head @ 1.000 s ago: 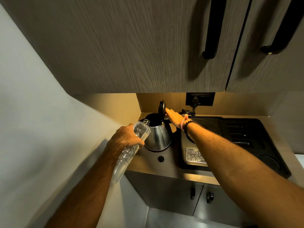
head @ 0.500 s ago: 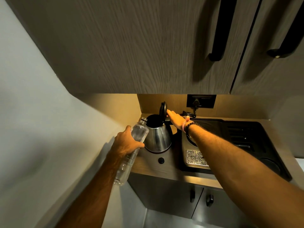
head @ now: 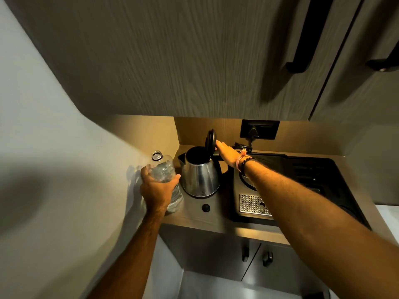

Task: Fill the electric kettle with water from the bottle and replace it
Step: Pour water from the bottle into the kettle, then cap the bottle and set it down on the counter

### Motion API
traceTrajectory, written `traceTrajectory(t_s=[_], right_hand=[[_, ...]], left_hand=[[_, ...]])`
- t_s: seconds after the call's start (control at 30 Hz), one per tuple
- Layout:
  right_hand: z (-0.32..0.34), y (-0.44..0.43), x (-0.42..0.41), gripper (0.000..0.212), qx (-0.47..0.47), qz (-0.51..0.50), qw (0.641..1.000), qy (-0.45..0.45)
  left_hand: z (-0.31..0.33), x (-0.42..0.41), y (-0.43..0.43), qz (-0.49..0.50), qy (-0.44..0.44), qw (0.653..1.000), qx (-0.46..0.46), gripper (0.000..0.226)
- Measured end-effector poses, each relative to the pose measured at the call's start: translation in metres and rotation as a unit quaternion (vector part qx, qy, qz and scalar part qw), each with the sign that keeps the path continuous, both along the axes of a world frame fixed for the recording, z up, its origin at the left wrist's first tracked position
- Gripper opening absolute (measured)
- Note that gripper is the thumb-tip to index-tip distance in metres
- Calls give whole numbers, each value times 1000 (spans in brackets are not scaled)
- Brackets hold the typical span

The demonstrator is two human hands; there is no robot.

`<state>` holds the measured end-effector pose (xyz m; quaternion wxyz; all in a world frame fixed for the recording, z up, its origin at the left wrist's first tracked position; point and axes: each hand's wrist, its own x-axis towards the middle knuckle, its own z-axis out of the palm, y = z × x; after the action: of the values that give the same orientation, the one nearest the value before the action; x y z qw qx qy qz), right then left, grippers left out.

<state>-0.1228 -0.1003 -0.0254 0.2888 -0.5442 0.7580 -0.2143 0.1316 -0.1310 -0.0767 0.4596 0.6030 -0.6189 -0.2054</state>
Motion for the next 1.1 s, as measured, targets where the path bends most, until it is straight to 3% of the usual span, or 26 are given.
traceTrajectory(t_s=[0.33,0.47,0.57,0.63,0.7,0.83,0.97,1.1], right_hand=[[-1,-1,1,77,-3,-4,1000,4],[-2,-1,0,77,-4,0,1000,13],[-4,0,-1,77,-3,5,1000,20],[-3,-1,-1,76,-2,4,1000,17],[-4,-1,0,76,0,4,1000,12],[-4,-3,-2,76,0,0,1000,10],[-4,-2,-2,74,3,12,1000,22],[-2,-2,-1,77,7,4,1000,23]], left_hand=[[-11,-6,5,-31,49,998,-41,104],[-37,4,28,-27,32,999,14,101],[-61,7,63,14,51,999,8,75],[-73,-1,80,-21,1,999,-28,41],[-77,-13,89,-91,-42,995,-14,20],[-73,-44,83,-202,-152,967,36,6],[-74,-66,69,-252,-279,923,78,27],[-77,-71,61,-252,-298,912,127,19]])
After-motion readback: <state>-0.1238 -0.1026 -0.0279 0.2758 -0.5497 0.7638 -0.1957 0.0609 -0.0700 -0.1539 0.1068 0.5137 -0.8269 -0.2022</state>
